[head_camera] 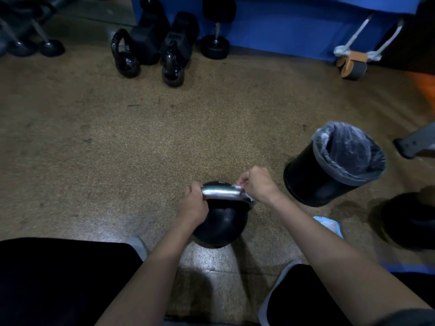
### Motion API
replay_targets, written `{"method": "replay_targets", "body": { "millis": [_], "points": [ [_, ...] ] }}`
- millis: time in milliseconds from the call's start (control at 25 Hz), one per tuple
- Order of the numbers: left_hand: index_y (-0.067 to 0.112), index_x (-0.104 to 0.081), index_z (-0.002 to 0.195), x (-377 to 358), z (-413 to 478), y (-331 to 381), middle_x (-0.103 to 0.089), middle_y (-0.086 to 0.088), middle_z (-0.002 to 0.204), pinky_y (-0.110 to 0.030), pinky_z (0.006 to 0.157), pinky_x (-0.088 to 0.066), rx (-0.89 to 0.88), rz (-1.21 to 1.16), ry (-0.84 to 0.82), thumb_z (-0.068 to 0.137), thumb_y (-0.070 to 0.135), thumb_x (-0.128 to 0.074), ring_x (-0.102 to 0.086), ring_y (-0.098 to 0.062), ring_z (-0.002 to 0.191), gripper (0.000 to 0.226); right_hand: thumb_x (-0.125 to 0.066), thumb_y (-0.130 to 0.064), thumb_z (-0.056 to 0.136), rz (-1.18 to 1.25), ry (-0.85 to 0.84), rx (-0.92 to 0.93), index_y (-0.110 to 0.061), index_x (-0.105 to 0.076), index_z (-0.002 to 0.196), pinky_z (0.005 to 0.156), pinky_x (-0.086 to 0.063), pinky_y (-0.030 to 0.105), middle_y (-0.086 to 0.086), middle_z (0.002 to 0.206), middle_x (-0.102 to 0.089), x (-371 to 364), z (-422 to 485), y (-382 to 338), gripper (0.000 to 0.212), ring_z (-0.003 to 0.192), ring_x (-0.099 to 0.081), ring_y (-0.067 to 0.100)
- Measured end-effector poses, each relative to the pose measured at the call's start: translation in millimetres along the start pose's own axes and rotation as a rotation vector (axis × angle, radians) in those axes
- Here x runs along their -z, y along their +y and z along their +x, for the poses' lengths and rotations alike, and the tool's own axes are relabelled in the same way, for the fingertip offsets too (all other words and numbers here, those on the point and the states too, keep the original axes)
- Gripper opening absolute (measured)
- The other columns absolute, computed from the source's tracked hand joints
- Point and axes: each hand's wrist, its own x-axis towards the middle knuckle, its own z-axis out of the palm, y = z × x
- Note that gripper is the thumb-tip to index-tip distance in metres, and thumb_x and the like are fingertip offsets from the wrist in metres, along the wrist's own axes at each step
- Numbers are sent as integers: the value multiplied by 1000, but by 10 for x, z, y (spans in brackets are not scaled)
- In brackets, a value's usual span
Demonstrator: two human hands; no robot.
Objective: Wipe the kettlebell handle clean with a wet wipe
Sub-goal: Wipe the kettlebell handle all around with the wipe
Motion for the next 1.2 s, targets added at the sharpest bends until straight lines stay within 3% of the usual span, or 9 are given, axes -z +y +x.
{"method": "replay_targets", "body": {
  "millis": [360,640,760,1040,1200],
  "points": [
    [16,-39,120,8,1,14,-45,-13,126,-48,98,-43,16,-10,-10,86,6,-43,-51,-38,109,35,-59,-3,85,13,54,91,-12,-75,92,84,-40,11,2,97,-73,18,-127,61,19,91,-65,14],
    [16,-39,119,21,-22,26,-44,-13,127,-47,98,-43,15,2,-19,86,6,-43,-52,-37,109,34,-62,-10,82,76,132,38,-20,-74,85,77,-44,17,3,96,-73,-142,-208,128,16,90,-66,19],
    [14,-39,120,16,-24,33,-44,-14,127,-48,98,-42,19,3,-11,86,7,-43,-52,-38,110,34,-63,-8,81,140,135,35,-16,-75,86,72,-36,13,3,93,-73,-93,-217,135,15,88,-64,16],
    [16,-39,118,8,-18,30,-44,-13,126,-45,97,-43,21,9,-16,87,5,-41,-52,-37,109,33,-64,-7,82,124,190,61,-14,-75,86,71,-34,11,5,96,-73,-159,-323,186,13,91,-65,19],
    [14,-39,116,5,-4,24,-44,-14,125,-45,96,-43,18,-13,-14,86,5,-41,-52,-37,108,31,-60,-9,84,110,222,65,-16,-72,86,74,-39,20,5,95,-71,-201,-329,150,14,91,-63,21]
  ]
}}
